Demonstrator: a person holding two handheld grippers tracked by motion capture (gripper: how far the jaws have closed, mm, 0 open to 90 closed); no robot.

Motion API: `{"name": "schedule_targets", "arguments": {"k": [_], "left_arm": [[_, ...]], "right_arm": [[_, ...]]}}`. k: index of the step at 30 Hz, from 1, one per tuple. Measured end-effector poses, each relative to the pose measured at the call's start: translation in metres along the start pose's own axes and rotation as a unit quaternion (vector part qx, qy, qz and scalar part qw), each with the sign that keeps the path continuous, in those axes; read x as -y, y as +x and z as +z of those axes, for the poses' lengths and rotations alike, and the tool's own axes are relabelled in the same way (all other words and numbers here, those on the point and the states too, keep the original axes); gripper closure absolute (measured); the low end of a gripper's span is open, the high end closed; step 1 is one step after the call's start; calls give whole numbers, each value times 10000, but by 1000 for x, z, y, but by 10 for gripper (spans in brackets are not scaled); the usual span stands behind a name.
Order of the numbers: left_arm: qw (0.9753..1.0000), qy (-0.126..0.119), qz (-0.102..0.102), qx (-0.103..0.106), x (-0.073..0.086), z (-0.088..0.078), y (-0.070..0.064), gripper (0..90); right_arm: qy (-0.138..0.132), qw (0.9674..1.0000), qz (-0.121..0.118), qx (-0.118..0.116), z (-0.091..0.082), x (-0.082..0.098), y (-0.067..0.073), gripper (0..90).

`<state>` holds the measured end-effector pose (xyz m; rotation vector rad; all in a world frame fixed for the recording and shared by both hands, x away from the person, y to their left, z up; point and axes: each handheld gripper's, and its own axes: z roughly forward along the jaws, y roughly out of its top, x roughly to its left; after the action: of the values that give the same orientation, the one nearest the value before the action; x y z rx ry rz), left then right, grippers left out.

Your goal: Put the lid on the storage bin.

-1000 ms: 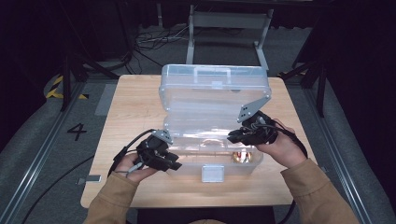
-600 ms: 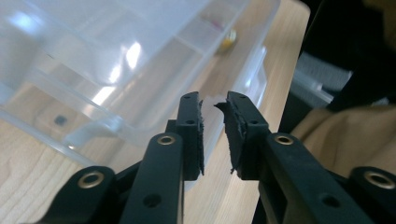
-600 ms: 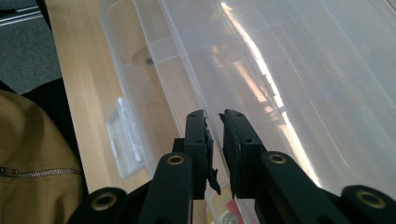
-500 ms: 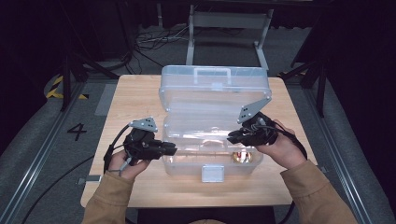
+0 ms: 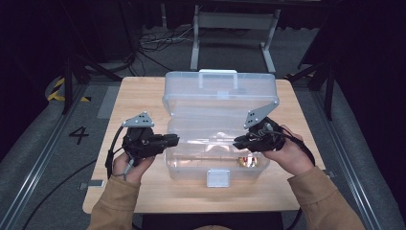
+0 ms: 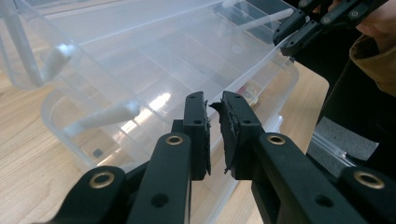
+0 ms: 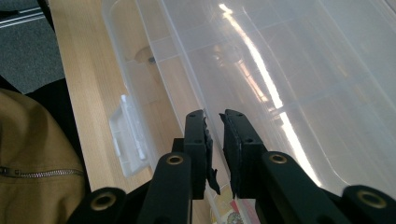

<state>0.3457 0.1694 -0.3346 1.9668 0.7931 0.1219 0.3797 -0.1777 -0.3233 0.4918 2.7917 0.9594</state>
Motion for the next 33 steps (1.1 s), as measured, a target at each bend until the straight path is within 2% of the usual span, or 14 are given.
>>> {"name": "schedule_targets", "arguments": {"k": [5,11,14,17,20,27,30,33], "left_arm": [[9996,-211,-43,-181,-2,-2,-4,809],[9982,-426,-188,-370,-2,-8,-1,806],[9978,-433,-226,-453,-2,-8,-1,817],[9972,-329,-259,-613,-2,-5,-1,852],[9972,-329,-240,-632,-3,-4,-2,852],[9971,-337,-256,-637,-3,-4,-1,853],[9972,-323,-244,-631,-3,-4,-1,853],[9972,-318,-250,-623,-3,-4,-1,853]], "right_arm": [[-60,10000,-4,34,0,3,2,798],[-102,9999,15,-31,3,8,4,792],[-117,9999,66,-87,4,10,6,792],[-145,9998,33,-124,4,14,9,792],[-163,9999,24,-33,4,17,14,792],[-176,9998,55,4,6,20,18,777],[-233,9996,49,136,3,21,21,706],[-368,9991,88,190,0,23,23,689]]}}
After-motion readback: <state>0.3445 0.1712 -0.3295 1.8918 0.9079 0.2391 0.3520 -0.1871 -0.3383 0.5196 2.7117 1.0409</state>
